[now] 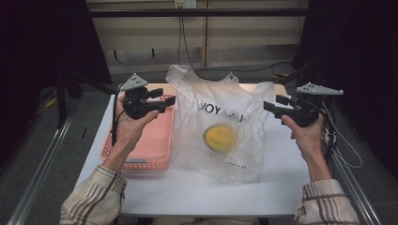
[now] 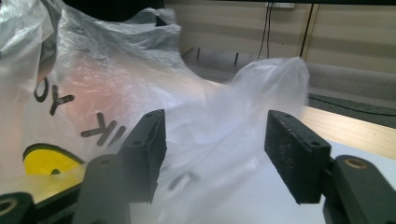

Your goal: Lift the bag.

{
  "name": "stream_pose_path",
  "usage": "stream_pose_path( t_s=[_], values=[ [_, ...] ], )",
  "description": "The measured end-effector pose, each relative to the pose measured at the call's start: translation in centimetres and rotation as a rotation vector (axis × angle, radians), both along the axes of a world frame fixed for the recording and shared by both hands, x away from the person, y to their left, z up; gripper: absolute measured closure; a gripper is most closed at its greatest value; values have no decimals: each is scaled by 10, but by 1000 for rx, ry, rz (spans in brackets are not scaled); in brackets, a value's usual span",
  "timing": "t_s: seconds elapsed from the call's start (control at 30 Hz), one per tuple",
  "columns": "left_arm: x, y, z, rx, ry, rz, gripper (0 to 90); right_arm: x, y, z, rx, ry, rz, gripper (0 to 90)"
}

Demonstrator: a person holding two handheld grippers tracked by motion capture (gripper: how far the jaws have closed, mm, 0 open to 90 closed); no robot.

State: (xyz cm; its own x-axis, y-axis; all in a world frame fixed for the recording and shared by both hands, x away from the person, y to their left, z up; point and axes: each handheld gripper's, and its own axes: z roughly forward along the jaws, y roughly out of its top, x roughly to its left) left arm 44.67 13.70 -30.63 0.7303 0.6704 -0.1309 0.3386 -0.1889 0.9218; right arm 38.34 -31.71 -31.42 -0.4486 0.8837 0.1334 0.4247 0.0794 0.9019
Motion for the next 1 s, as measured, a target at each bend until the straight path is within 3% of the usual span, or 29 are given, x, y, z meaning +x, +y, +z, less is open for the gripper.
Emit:
stream_pose_path(
  t_s=[0.4,0.87,1.0],
  values=[
    [-11,-2,5,20,-33,-3,131,-8,-1,-4,-9,-9,-20,279],
    [-34,-3,0,40,-49,-45,56,-25,1,-17,-33,12,-33,173],
    [-42,2,-5,36,-37,-22,54,-31,6,-24,-52,34,-38,149]
  ],
)
